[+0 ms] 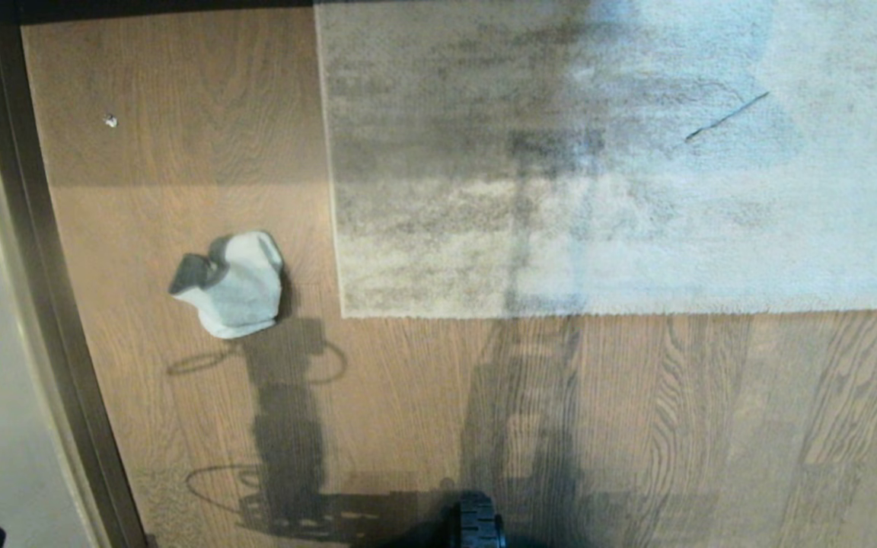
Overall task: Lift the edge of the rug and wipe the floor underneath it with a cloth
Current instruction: Pick up the rag
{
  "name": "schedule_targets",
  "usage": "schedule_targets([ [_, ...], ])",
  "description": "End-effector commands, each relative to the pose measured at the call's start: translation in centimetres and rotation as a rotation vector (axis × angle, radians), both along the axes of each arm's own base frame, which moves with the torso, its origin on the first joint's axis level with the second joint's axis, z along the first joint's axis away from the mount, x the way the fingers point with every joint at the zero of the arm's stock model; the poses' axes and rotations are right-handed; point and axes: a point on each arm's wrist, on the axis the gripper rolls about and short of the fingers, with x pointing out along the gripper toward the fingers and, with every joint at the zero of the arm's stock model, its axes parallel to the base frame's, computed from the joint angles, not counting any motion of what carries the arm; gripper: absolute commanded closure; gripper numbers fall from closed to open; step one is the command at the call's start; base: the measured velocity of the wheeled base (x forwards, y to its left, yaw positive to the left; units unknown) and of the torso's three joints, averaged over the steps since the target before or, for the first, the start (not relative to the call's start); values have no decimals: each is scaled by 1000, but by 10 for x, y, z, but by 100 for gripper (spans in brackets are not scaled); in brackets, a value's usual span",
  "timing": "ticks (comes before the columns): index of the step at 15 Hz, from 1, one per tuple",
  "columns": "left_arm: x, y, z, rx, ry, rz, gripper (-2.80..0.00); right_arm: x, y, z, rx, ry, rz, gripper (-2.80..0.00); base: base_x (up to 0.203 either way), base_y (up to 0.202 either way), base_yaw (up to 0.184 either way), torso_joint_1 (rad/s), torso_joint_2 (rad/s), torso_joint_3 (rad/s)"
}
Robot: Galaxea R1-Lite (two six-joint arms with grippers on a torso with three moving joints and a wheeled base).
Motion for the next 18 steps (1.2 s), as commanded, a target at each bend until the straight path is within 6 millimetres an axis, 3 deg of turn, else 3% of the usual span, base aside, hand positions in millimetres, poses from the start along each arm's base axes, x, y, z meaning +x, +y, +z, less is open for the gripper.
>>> schedule_targets([
  [1,26,-1,14,12,83,-22,0,0,0,0,0,-1,0,0,0,0,0,0,0,0],
  [6,85,-4,37,55,76,-3,0,0,0,0,0,0,0,0,0,0,0,0,0,0],
  [10,128,6,50,98,19,108,0,0,0,0,0,-1,0,0,0,0,0,0,0,0],
  [11,132,9,50,103,22,130,-280,0,0,0,0,-1,0,0,0,0,0,0,0,0],
  [18,160,34,38,95,90,264,-280,0,0,0,0,-1,0,0,0,0,0,0,0,0],
])
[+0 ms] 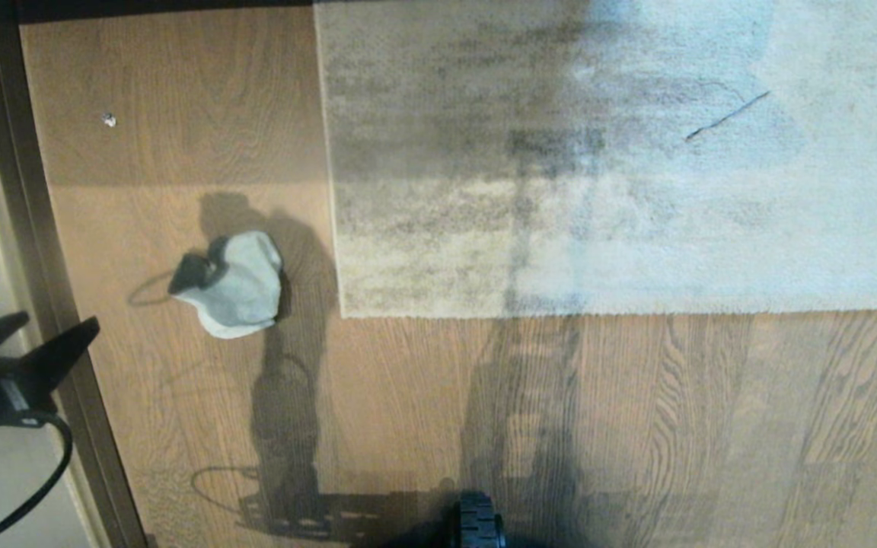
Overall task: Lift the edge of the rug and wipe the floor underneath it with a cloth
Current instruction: Pick up the rag
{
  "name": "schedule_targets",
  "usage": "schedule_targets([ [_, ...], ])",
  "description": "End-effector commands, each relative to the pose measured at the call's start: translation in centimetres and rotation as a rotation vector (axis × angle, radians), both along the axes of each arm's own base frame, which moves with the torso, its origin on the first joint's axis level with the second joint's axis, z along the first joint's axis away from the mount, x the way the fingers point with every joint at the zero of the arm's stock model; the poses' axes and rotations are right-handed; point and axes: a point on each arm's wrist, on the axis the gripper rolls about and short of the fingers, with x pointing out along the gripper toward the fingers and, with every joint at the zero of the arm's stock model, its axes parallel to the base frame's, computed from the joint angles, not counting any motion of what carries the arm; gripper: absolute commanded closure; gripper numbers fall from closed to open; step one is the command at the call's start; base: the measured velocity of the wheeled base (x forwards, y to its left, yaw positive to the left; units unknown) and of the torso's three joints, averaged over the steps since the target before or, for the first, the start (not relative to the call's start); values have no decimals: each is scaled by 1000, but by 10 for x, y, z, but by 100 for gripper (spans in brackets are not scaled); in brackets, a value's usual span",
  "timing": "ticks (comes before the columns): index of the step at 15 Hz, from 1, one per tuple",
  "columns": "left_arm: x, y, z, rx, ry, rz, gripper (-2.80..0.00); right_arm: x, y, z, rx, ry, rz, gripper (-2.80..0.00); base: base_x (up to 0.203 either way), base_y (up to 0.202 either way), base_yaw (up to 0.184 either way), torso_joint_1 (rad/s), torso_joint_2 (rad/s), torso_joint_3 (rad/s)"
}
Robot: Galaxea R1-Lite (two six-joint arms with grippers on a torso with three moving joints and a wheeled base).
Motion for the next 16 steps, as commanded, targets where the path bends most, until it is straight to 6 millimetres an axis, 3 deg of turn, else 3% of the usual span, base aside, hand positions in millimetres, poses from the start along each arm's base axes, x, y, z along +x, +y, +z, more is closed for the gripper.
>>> schedule_targets([
  [1,19,8,-11,-14,52,19,-280,0,0,0,0,-1,0,0,0,0,0,0,0,0],
  [8,66,11,-30,-20,51,-17,-280,0,0,0,1,-1,0,0,0,0,0,0,0,0],
  [16,103,1,-28,-69,17,-82,-280,0,0,0,0,-1,0,0,0,0,0,0,0,0],
])
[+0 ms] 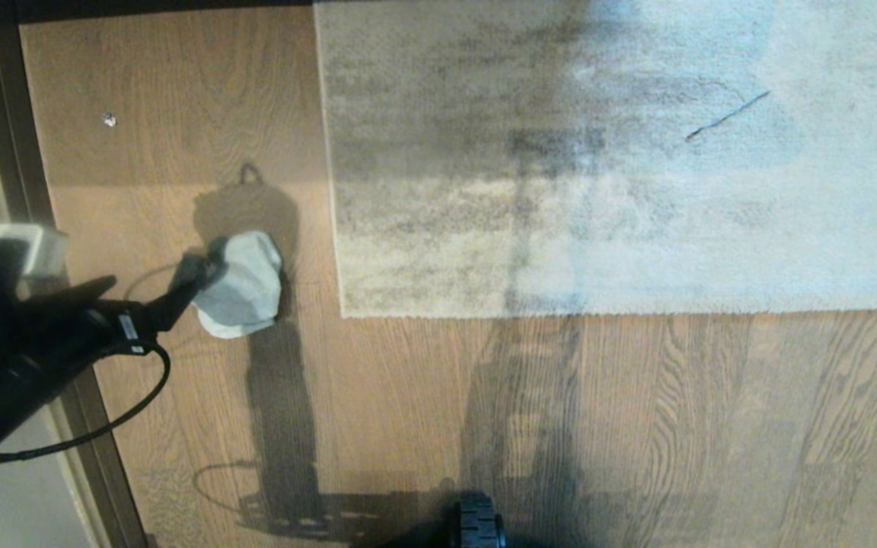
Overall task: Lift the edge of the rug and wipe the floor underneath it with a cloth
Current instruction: Pick up the rag
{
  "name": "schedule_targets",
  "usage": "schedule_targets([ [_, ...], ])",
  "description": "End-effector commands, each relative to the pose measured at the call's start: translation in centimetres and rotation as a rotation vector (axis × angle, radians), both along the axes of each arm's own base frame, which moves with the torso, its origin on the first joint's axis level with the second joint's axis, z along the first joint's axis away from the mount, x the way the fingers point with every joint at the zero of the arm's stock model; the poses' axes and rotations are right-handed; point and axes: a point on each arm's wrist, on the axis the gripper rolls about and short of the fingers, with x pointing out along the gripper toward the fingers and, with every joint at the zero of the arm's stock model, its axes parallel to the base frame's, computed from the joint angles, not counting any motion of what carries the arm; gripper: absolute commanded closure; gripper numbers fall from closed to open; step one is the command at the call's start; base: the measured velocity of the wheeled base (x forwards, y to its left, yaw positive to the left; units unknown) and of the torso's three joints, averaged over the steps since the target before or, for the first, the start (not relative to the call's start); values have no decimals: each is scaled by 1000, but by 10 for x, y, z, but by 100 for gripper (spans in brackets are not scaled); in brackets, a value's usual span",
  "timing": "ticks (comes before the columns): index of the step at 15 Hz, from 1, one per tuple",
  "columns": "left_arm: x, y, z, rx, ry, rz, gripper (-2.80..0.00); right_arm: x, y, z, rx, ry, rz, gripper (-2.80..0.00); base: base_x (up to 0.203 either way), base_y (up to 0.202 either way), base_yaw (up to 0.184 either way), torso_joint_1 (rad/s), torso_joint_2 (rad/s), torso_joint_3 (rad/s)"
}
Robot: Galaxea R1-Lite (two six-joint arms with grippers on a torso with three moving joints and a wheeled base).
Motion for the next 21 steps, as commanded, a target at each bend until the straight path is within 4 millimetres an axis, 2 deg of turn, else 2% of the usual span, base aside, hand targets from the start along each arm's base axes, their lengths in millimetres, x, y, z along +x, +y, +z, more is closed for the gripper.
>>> schedule_targets([
  [1,13,-1,-5,-3,16,-10,-280,0,0,0,0,-1,0,0,0,0,0,0,0,0],
  [14,55,-6,-33,1,4,-40,-280,0,0,0,0,-1,0,0,0,0,0,0,0,0],
  [21,65,-7,-47,5,-16,-39,-280,0,0,0,0,-1,0,0,0,0,0,0,0,0],
])
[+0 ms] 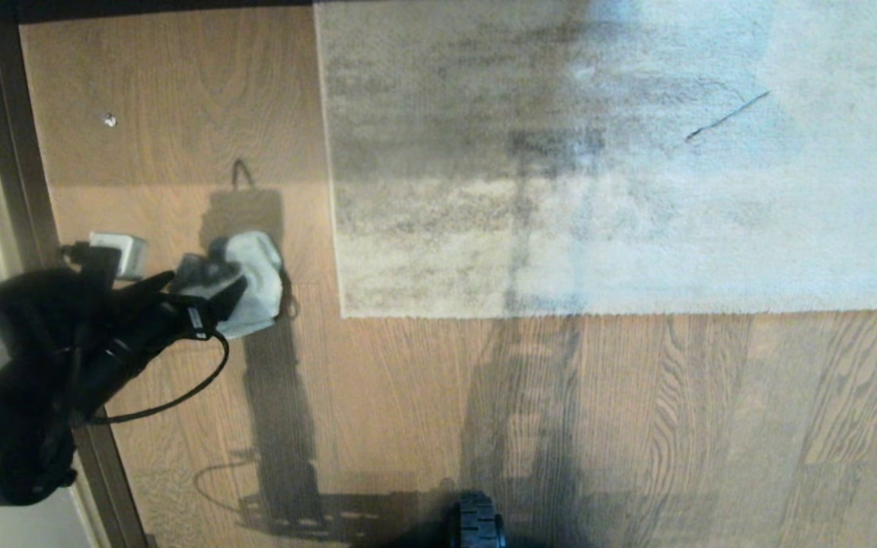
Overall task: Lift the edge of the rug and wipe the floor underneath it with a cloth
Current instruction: Pick up the rag
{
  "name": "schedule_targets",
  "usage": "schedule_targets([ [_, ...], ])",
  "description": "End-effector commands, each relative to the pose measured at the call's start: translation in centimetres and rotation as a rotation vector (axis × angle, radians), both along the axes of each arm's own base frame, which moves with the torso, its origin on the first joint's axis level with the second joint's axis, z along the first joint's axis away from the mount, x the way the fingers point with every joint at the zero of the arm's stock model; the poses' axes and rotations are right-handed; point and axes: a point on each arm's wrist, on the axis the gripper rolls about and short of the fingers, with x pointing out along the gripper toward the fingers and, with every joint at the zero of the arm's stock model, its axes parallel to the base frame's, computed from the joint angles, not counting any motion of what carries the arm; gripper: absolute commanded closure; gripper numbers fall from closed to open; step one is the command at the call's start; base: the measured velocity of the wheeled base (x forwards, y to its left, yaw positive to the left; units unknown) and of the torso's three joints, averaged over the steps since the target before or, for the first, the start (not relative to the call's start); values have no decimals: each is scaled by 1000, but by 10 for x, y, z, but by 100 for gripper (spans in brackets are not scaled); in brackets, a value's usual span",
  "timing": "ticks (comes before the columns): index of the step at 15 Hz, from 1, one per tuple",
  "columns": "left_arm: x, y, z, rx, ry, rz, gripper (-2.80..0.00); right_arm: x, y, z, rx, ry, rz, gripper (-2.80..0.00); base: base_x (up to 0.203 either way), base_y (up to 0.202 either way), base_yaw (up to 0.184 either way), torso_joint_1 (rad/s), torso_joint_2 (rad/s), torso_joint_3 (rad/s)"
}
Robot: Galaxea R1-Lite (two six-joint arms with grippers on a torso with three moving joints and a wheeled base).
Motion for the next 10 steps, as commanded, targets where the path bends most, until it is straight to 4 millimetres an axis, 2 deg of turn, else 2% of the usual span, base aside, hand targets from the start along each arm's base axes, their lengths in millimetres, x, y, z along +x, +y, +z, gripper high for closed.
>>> schedule_targets([
  [1,4,0,-7,-1,17,0,-280,0,0,0,0,-1,0,0,0,0,0,0,0,0],
  [10,6,1,-15,4,24,-1,-280,0,0,0,0,-1,0,0,0,0,0,0,0,0],
])
